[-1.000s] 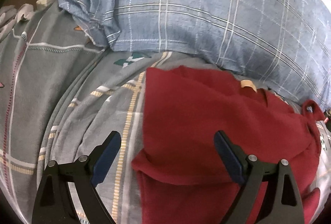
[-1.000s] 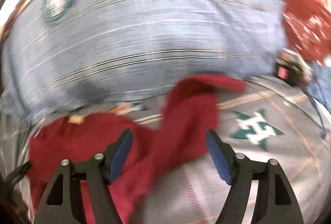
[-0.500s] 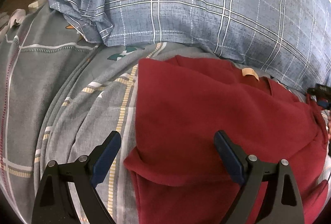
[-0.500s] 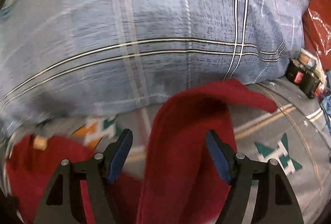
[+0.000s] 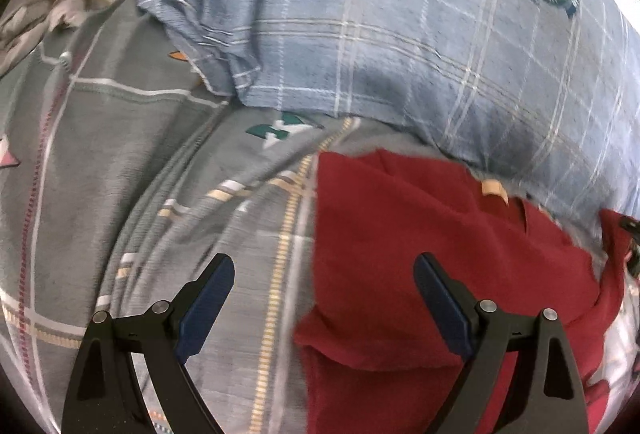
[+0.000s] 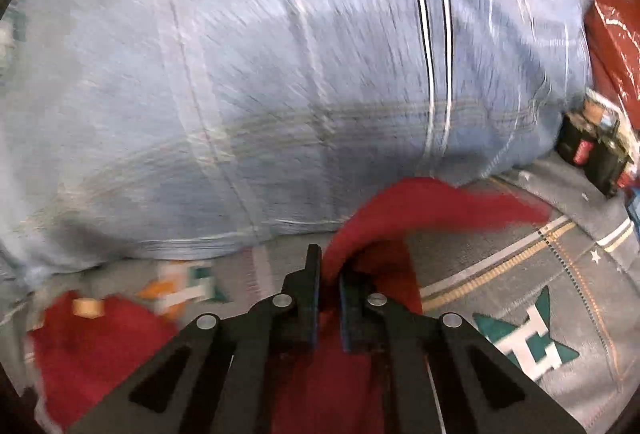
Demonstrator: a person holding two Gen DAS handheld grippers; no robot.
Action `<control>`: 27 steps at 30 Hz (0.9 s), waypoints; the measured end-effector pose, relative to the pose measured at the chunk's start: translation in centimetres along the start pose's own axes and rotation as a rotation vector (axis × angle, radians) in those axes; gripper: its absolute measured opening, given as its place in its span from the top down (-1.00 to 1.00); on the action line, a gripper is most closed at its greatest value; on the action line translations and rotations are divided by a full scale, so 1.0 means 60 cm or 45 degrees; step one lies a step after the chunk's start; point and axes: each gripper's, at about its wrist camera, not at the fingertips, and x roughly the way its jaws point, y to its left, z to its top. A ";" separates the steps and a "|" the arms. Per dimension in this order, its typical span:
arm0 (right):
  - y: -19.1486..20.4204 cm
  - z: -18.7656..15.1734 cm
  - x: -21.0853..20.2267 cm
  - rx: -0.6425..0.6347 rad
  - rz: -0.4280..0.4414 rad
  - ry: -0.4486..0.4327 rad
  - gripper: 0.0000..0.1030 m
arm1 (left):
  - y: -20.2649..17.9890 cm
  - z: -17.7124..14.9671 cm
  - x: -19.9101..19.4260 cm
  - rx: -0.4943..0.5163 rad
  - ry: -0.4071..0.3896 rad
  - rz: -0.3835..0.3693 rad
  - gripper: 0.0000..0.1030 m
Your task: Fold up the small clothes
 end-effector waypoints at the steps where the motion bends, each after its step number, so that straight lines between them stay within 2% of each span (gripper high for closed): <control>1: 0.015 -0.003 -0.025 -0.039 0.033 -0.029 0.87 | 0.004 0.001 -0.003 -0.011 -0.007 -0.001 -0.78; 5: 0.124 -0.033 -0.122 -0.263 0.240 -0.127 0.87 | 0.017 0.001 -0.013 -0.043 -0.028 -0.004 -0.78; 8: 0.197 -0.075 -0.148 -0.402 0.360 -0.130 0.87 | 0.021 -0.001 -0.009 -0.052 -0.014 0.001 -0.78; 11: 0.285 -0.136 -0.122 -0.585 0.472 -0.061 0.86 | 0.018 -0.001 -0.005 -0.050 -0.004 -0.017 -0.77; 13: 0.336 -0.199 -0.089 -0.708 0.495 0.038 0.77 | 0.013 0.000 -0.001 -0.031 0.004 -0.016 -0.77; 14: 0.352 -0.228 -0.073 -0.748 0.495 0.111 0.64 | 0.010 0.000 0.000 -0.019 0.008 -0.013 -0.77; 15: 0.357 -0.242 -0.059 -0.766 0.495 0.170 0.36 | 0.009 0.000 0.000 -0.013 0.012 -0.012 -0.77; 16: 0.361 -0.259 -0.051 -0.778 0.495 0.223 0.25 | 0.008 0.000 0.000 -0.012 0.017 -0.014 -0.77; 17: 0.360 -0.266 -0.054 -0.776 0.494 0.226 0.17 | 0.008 0.001 0.000 -0.014 0.018 -0.019 -0.77; 19: 0.345 -0.255 -0.067 -0.731 0.496 0.187 0.10 | 0.010 0.003 0.000 -0.023 0.015 -0.021 -0.77; 21: 0.329 -0.230 -0.081 -0.640 0.526 0.125 -0.18 | 0.013 0.004 0.000 -0.032 0.015 -0.018 -0.77; 23: 0.329 -0.205 -0.085 -0.562 0.554 0.074 -0.37 | 0.015 0.004 0.001 -0.038 0.018 -0.010 -0.77; 27: 0.364 -0.185 -0.046 -0.535 0.591 0.087 -0.39 | 0.026 0.008 0.002 -0.071 0.022 -0.005 -0.77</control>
